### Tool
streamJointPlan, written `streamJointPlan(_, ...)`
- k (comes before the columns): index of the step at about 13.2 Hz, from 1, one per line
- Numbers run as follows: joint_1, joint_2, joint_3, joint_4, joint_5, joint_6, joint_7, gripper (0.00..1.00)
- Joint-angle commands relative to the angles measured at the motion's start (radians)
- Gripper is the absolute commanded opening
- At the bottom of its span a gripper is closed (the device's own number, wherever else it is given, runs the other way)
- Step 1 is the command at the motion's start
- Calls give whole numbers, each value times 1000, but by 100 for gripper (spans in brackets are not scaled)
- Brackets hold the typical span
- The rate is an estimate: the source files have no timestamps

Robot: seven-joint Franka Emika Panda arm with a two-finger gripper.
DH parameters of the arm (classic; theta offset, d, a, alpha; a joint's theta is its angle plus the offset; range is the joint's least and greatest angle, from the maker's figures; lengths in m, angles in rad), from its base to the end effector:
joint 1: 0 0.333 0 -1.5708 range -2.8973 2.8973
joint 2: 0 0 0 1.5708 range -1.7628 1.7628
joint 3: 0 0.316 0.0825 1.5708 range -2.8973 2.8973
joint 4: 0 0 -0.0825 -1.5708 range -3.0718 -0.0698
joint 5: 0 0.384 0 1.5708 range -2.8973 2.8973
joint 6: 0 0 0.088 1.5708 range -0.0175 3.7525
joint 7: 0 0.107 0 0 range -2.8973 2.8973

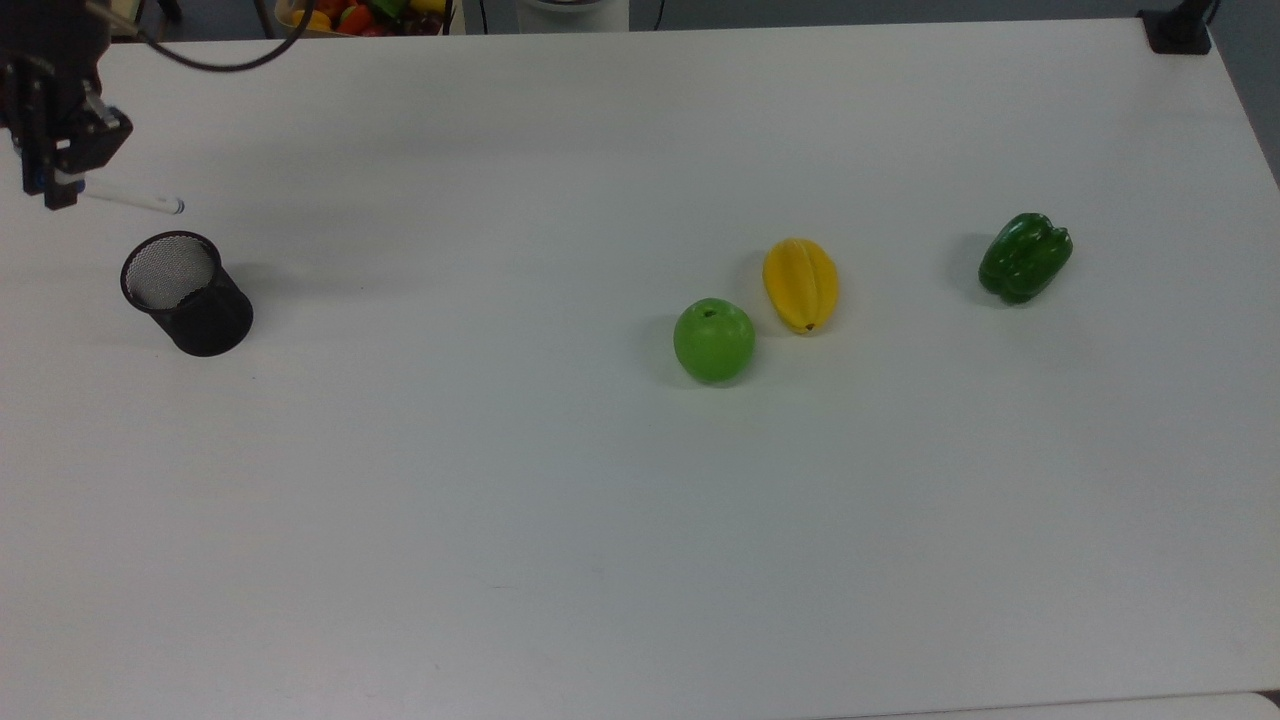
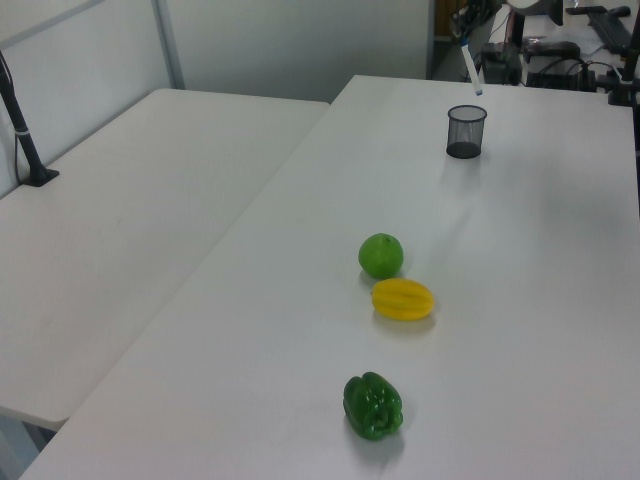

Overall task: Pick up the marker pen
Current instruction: 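Lift the marker up out of the pen cup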

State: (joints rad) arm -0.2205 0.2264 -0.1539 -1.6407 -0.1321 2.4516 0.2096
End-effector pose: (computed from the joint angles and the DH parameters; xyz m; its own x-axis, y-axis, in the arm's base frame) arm 0.6315 -0.2373 0.5501 0.7330 -0.3786 0.5651 -0.4848 -0.8736 0.0435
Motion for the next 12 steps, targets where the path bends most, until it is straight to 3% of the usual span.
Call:
streamJointPlan(1, 62, -110, -1, -42, 61, -117, 20, 0)
streamJointPlan(7, 165, -202, -1, -10, 124, -316, 19, 0)
streamJointPlan(12, 194, -272, 82, -18, 173, -489, 14, 0)
